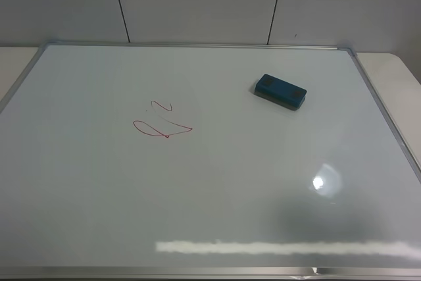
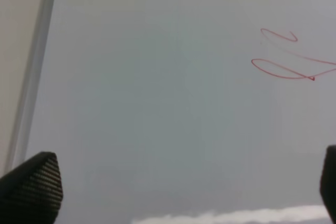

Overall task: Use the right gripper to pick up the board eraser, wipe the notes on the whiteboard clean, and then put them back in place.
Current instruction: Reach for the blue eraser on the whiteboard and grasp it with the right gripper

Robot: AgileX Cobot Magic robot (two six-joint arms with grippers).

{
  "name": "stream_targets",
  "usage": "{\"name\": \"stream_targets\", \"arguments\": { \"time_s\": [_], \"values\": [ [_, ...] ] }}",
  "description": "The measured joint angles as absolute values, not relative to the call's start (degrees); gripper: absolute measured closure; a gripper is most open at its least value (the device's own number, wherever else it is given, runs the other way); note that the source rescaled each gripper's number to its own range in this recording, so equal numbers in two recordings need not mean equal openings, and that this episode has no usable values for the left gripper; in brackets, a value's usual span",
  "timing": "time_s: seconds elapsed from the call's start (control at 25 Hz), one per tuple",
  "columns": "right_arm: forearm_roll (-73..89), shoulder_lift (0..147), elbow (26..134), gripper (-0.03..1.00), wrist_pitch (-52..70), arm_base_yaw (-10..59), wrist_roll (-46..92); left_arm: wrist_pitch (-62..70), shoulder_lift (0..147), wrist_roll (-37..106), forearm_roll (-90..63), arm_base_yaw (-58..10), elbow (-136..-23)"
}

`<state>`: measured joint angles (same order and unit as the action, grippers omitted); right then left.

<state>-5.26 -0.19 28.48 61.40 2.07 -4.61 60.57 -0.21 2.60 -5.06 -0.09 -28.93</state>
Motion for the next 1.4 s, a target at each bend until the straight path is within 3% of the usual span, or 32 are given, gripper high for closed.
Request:
{"name": "stream_targets", "arguments": {
  "time_s": [0.76, 1.08, 1.4],
  "values": [
    [-5.26, 1.27, 28.46, -0.03, 61.4, 2.07, -4.37, 60.57, -0.21, 2.6, -5.06, -0.09, -28.93],
    [-5.2, 19.75, 31.6, -0.03, 59.97, 2.9, -4.02, 60.57, -0.21, 2.6, -5.06, -0.09, -28.93],
    [-5.15, 43.47, 43.35, -0.03, 56.95, 4.05, 6.36, 60.57, -0.21, 2.6, -5.06, -0.09, -28.93]
  ]
}}
